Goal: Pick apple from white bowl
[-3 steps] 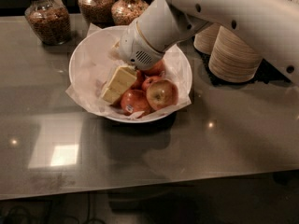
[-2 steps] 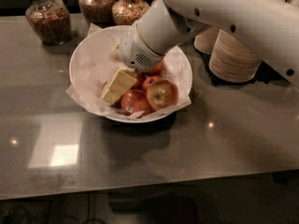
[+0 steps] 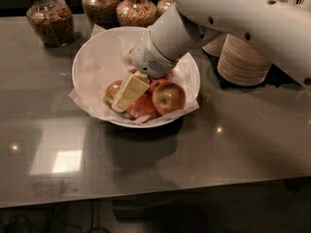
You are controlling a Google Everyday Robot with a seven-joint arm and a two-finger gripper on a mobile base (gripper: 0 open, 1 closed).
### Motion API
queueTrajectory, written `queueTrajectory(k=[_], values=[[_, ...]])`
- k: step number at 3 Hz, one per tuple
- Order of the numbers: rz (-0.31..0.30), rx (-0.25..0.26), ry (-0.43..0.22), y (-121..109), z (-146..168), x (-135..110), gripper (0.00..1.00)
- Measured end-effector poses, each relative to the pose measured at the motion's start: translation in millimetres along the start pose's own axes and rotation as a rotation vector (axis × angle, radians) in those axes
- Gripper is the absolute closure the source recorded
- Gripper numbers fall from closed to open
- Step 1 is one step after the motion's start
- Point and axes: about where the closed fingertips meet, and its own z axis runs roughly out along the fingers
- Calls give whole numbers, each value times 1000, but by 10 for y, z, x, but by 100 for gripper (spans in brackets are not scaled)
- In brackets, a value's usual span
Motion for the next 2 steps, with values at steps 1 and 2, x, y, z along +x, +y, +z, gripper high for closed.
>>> queueTrajectory(k=[1, 2], values=[[5, -14, 11, -27, 94, 94, 22], [6, -26, 9, -34, 174, 138, 25]])
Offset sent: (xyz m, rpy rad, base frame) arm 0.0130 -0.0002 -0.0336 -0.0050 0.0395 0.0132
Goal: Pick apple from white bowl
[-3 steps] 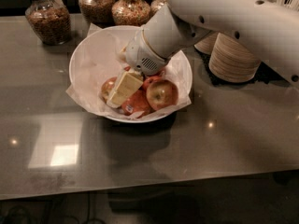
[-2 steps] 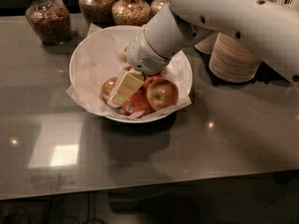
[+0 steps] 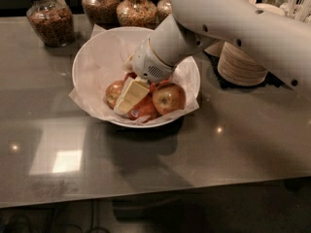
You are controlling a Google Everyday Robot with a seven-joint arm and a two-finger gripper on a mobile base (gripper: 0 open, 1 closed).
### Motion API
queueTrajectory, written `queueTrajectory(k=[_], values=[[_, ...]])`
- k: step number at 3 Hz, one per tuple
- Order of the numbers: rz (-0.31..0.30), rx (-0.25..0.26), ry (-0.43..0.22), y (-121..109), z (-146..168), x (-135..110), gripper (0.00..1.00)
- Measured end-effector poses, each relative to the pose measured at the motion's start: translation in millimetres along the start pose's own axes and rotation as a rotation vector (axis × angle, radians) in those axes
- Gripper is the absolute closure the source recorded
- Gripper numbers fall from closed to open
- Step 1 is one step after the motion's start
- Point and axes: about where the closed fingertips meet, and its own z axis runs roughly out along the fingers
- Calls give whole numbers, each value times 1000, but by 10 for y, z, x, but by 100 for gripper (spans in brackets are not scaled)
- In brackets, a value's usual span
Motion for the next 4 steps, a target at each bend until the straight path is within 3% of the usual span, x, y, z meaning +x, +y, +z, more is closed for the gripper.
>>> queueTrajectory(k=[2, 4], values=[[6, -9, -3, -6, 73, 45, 34], [15, -21, 2, 49, 107, 84, 34]])
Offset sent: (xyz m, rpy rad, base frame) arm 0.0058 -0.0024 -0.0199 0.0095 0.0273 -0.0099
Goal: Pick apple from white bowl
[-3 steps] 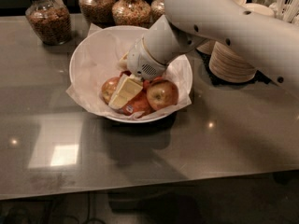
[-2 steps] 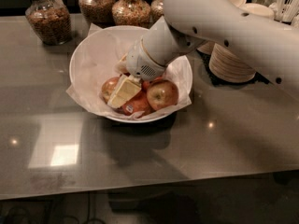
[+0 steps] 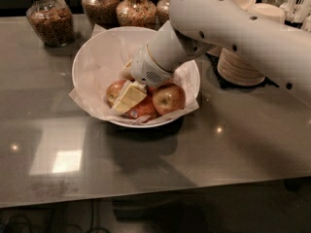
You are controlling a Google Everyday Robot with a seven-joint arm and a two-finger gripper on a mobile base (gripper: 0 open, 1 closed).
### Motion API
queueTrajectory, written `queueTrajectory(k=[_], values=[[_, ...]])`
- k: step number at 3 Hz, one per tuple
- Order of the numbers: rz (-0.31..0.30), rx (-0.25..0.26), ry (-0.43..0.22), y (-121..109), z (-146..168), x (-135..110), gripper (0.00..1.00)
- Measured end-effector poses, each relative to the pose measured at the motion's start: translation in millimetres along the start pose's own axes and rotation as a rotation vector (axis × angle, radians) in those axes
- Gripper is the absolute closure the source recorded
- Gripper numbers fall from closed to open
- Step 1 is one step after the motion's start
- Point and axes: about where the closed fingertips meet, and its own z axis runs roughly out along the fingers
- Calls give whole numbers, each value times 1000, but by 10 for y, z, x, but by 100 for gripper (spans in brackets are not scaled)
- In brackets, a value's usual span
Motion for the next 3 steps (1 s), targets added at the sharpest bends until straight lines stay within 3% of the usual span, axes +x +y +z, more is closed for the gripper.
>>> queueTrajectory(k=[3], values=[[21, -17, 12, 37, 26, 24, 25]])
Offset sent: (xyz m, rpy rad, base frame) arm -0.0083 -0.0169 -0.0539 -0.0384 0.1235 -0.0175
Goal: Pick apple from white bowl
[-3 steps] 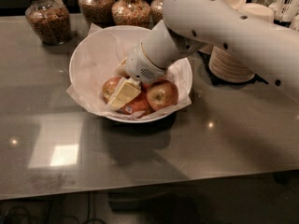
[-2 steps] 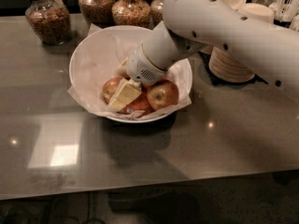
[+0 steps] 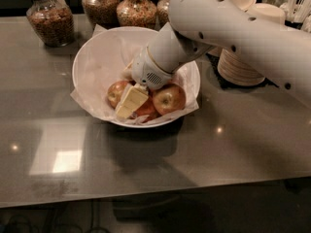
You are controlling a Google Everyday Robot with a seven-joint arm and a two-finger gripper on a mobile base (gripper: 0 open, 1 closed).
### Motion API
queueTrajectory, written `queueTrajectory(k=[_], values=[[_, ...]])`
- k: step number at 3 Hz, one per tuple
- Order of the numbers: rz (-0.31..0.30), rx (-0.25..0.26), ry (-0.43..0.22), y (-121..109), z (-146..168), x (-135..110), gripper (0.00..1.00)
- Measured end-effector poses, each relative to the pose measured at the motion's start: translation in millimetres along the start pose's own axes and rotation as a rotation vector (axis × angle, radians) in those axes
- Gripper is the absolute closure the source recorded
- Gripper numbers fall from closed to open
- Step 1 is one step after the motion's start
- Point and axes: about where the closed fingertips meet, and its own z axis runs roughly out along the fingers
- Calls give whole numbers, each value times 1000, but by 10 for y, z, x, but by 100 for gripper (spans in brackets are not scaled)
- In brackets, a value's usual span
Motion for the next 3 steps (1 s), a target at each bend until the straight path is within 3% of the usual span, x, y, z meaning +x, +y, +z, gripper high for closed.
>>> queueTrajectory(k=[3], values=[[7, -42, 24, -40, 114, 33, 19]])
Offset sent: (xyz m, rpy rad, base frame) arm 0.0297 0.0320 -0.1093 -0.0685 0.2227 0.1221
